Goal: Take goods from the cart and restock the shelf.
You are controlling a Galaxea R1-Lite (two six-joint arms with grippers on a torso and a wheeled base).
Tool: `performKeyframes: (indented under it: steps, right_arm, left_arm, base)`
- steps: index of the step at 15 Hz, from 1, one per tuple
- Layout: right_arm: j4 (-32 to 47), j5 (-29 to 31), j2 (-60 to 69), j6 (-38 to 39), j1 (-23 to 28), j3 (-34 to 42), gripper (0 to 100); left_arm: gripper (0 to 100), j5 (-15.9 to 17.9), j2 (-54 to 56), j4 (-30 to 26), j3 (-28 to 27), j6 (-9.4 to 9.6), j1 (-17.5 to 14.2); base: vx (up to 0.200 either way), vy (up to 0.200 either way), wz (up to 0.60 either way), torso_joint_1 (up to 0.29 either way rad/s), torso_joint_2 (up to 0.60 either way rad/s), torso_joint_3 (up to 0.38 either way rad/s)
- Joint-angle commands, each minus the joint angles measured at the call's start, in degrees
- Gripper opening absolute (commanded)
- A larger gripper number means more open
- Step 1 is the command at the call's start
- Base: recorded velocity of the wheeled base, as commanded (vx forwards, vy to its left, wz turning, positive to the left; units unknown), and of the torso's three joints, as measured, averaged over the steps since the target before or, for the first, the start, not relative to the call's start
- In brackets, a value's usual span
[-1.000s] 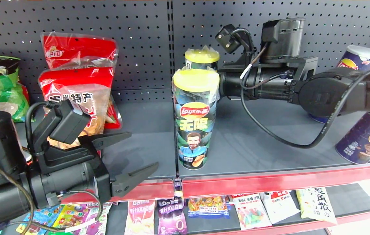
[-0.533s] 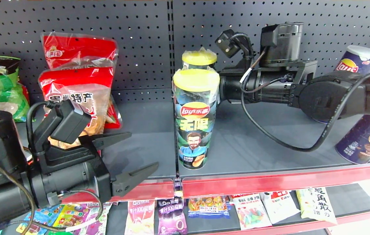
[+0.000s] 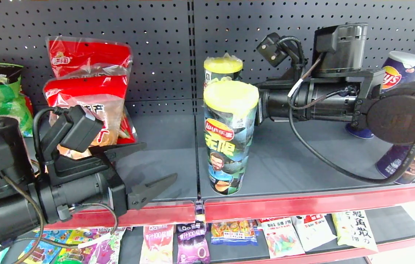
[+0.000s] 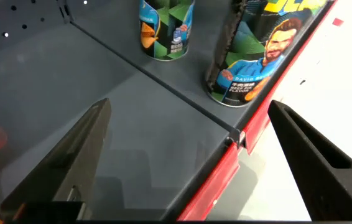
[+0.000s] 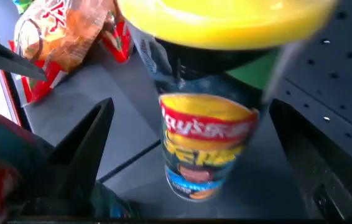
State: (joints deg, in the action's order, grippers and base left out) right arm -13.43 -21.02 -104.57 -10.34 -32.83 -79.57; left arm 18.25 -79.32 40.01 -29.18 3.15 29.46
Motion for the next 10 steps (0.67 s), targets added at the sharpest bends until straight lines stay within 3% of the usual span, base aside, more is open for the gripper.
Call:
performKeyframes:
  steps: [1,7,10]
  right_arm:
    - [0.0,0.2,0.4,0.0,0.9,0.2,100]
    - [0.3,4.4,0.0,0.0,6.1,1.6,100]
    - [0.3,4.8,3.8,0.2,6.3,5.7,100]
  left_arm:
    - [100,0.0,-0.9,0.0,-0.4,0.02,0.0]
    - [100,-0.1,-1.2,0.1,-0.5,0.02,0.0]
    - [100,-0.1,-1.8,0.1,-1.1,0.02,0.0]
  base:
    - [0.0,0.0,0.0,0.0,0.0,0.0]
    - [0.0,0.0,0.0,0.0,0.0,0.0]
    - [0.0,0.0,0.0,0.0,0.0,0.0]
